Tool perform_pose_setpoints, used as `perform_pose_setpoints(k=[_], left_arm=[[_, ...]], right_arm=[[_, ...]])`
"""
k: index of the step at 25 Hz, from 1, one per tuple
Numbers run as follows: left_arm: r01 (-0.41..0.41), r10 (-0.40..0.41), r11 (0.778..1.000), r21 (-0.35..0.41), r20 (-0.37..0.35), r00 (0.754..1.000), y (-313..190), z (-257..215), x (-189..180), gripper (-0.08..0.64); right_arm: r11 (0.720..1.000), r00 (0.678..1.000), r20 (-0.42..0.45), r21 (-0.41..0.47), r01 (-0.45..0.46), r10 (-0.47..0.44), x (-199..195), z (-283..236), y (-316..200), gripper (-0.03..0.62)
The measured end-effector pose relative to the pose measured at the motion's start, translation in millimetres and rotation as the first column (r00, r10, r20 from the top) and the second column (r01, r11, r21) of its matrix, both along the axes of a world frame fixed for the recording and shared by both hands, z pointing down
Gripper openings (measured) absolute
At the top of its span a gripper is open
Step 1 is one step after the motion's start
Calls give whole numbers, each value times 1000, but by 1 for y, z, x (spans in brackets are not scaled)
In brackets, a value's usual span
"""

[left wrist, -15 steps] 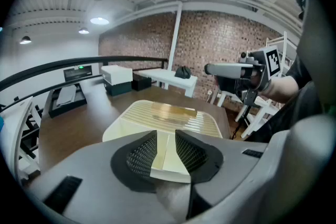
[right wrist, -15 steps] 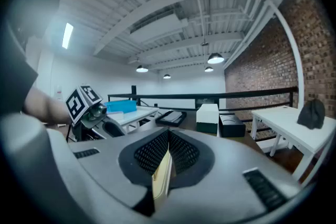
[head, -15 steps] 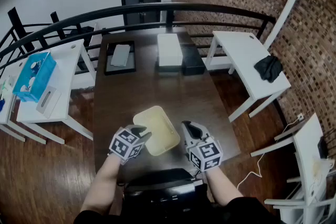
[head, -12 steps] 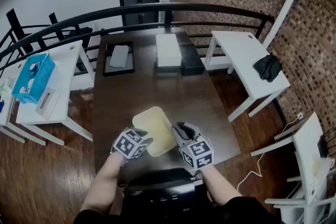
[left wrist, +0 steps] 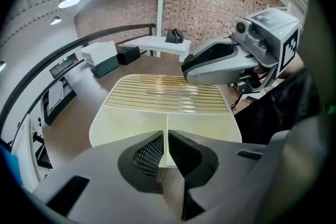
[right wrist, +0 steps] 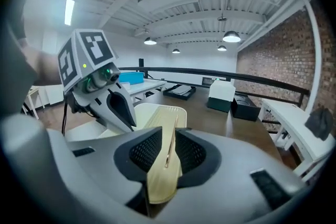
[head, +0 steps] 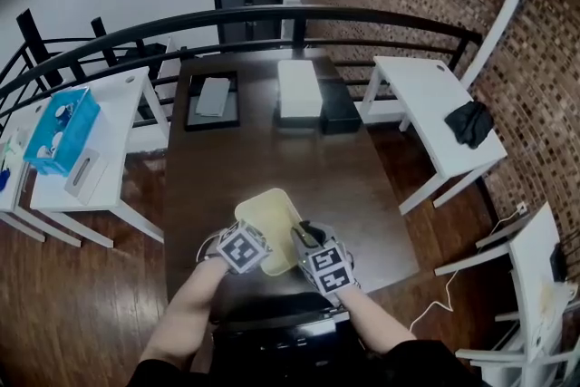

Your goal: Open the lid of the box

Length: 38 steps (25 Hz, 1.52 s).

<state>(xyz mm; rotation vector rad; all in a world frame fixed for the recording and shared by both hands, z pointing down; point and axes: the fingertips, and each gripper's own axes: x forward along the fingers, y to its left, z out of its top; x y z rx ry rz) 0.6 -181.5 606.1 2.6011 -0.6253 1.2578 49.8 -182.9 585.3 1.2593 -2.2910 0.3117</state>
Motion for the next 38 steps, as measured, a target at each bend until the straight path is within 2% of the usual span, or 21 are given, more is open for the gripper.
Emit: perform_pose_setpoints(k=[4,5,6,12,14,17,20,22,27,31,34,38], left_arm=[[-55,56,998,-7,83,995,3,6,3,18],[-59,60,998,-16,94,994,3,7,3,11],[-60,62,998,-23,100,993,2,8,3,5],[-53,58,997,-52,109,992,3,13,3,5],[-47,55,996,-78,107,993,3,14,2,5],[-45,58,991,-125,101,993,7,17,4,6],[-41,54,994,-100,133,990,0,14,1,6],[-39,52,994,-99,128,990,0,14,2,6],[-32,48,991,-131,120,992,9,20,3,6],[-25,33,997,-69,120,992,2,10,0,8],[-21,26,998,-62,79,997,3,9,3,9],[2,0,996,-90,23,1000,6,12,4,12]], right_arm=[[999,996,-87,-28,-26,23,2,19,-1,80],[999,995,-98,-18,-37,35,3,20,-3,56],[999,994,-102,-9,-46,45,4,21,-4,32],[998,995,-79,28,-57,59,2,17,-4,25],[997,996,-52,34,-72,74,3,11,-2,24],[992,992,62,53,-116,113,7,-4,-1,18],[984,982,147,113,-138,121,13,-34,-7,18],[975,976,154,138,-176,155,31,-43,-14,18],[950,954,49,89,-298,295,109,-1,-35,18],[936,933,-73,24,-352,353,157,65,-31,18],[921,914,-121,-2,-389,386,177,108,-21,18],[898,893,-128,-39,-439,431,182,138,-6,20]])
